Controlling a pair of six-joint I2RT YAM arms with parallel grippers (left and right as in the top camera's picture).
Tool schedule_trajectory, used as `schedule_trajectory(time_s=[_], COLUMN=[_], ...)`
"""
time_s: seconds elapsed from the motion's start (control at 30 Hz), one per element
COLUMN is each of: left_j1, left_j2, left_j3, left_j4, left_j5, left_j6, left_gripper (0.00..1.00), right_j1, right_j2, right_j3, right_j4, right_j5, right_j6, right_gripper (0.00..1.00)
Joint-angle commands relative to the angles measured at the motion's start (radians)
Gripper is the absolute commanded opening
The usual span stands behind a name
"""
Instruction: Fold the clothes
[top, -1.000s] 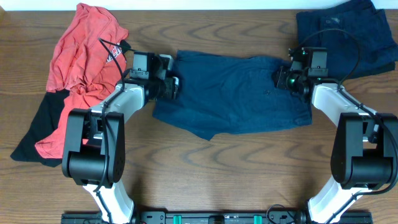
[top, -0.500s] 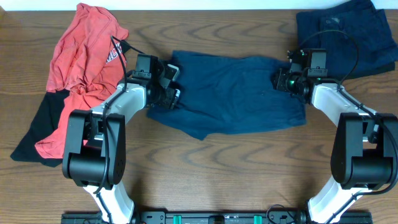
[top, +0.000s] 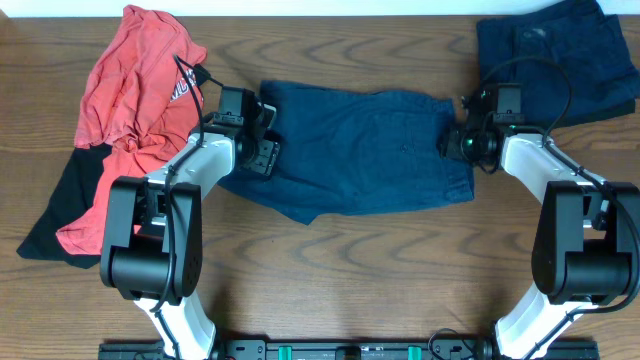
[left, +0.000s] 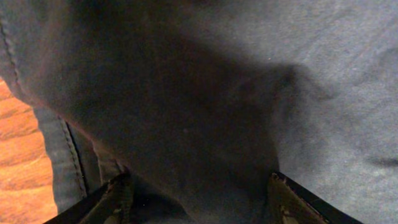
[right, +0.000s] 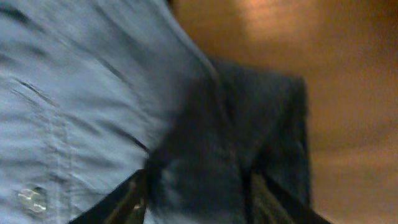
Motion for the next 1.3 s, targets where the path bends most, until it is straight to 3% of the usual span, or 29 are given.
schedule_trajectory(time_s=[0.0, 0.17, 0.5, 0.7, 0.93, 1.27], left_j1=[0.012, 0.013, 0.028, 0.036, 0.053, 0.053], left_j2=[0.030, 0.030, 0.030, 0.030, 0.030, 0.030], left_j3=[-0.009, -0.010, -0.010, -0.010, -0.010, -0.010], left_j4=[-0.023, -0.022, -0.022, -0.022, -0.022, -0.022], left_j5=[-0.097, -0.098, -0.098, -0.098, -0.098, -0.097], left_j6=[-0.037, -0.036, -0.062, -0.062, -0.062, -0.062], left_gripper=[0.71, 0.71, 0.71, 0.71, 0.71, 0.71], right_j1=[0.011, -0.002, -0.008, -0.006, 0.000, 0.021], right_j2=[-0.013, -0.013, 0.021, 0.081, 0.148, 0.154], right_j3=[0.011, 0.011, 0.010, 0.010, 0.010, 0.010], right_j4=[-0.034, -0.069, -0.087, -0.076, -0.079, -0.087], right_j5=[0.137, 0.249, 0.245, 0.119, -0.100, -0.233], right_j6=[-0.018, -0.018, -0.017, 0.005, 0.018, 0.021], right_gripper=[0.57, 0.72, 0.73, 0.70, 0.60, 0.25])
